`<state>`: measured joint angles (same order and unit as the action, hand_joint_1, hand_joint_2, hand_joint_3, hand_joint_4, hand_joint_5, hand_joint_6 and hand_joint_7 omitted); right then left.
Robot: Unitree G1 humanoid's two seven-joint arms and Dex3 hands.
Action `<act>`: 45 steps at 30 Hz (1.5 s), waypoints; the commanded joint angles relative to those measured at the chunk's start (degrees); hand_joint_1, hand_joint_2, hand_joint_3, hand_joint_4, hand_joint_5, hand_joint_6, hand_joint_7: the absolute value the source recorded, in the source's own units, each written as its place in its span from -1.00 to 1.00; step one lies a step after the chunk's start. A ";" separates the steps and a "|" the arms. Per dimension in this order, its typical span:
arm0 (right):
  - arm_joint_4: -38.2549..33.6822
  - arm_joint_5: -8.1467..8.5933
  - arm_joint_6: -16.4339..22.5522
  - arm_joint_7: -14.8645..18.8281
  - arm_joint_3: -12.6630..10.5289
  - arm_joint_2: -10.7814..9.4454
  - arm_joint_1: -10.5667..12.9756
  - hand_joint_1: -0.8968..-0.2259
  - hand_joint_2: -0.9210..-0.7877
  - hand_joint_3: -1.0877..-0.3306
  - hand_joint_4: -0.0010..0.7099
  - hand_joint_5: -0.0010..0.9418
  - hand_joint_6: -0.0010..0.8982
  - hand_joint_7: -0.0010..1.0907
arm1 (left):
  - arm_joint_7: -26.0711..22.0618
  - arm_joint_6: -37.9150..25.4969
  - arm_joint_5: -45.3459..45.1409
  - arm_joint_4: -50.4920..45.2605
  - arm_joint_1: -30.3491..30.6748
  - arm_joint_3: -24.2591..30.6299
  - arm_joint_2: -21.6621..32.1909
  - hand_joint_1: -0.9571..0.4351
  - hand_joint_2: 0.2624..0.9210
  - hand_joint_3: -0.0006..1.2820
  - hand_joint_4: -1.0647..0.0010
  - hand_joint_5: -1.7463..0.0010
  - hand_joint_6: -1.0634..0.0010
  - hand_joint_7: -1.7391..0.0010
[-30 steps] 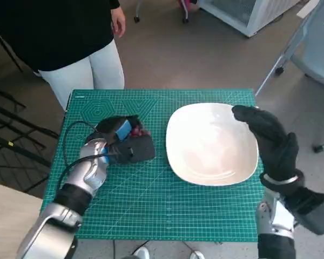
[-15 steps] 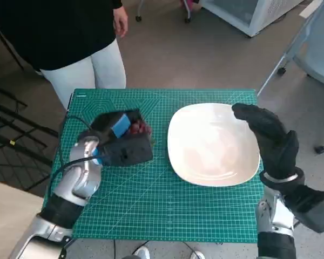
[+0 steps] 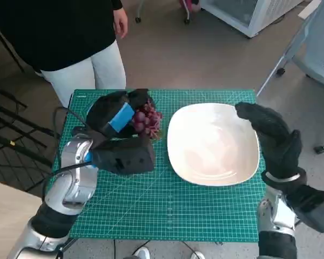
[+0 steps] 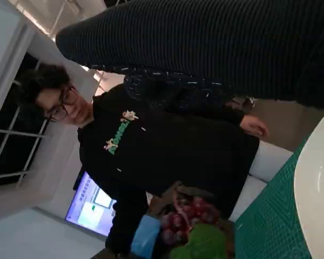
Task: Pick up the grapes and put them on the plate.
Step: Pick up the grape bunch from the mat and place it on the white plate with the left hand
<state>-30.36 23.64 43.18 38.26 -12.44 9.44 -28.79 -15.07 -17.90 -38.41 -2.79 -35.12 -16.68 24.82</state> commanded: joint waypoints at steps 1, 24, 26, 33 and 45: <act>-0.73 0.28 0.12 0.35 -0.28 0.34 0.32 0.02 -1.00 0.25 -0.44 -1.00 -0.87 -0.47 | 0.81 1.19 -1.25 -0.55 -1.38 0.37 0.35 0.38 1.00 -0.89 -0.33 -0.26 -0.13 -0.42; -0.16 0.29 1.03 -0.19 -1.01 0.40 1.02 0.02 -1.00 0.26 -0.46 -1.00 -0.86 -0.49 | -2.66 2.76 -2.11 16.35 -15.19 -8.62 -10.80 0.38 0.98 -0.88 -0.26 -0.52 -0.27 -0.12; 0.21 0.28 1.04 -0.31 -0.99 0.33 1.24 0.02 -1.00 0.26 -0.47 -1.00 -0.86 -0.49 | -2.31 3.89 -1.99 20.53 -17.42 -9.72 -12.53 0.38 0.98 -0.88 -0.25 -0.52 -0.25 -0.14; 1.76 0.26 1.13 -0.86 -1.07 0.29 2.32 0.02 -1.00 0.26 -0.46 -1.00 -0.86 -0.49 | -2.36 6.57 -2.35 33.18 -25.07 -13.15 -18.29 0.38 1.00 -0.85 -0.16 -0.57 -0.23 -0.18; 4.91 -0.14 1.35 -2.60 -1.32 0.48 4.49 0.03 -1.00 0.25 -0.47 -1.00 -0.86 -0.48 | -2.55 8.19 -1.08 49.78 -33.95 -15.38 -27.42 0.46 0.97 -0.47 0.33 -0.81 0.23 -0.37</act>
<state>-26.11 23.77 44.69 36.49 -13.58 9.83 -26.12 -17.59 -9.92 -40.03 43.67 -66.47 -31.62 -0.63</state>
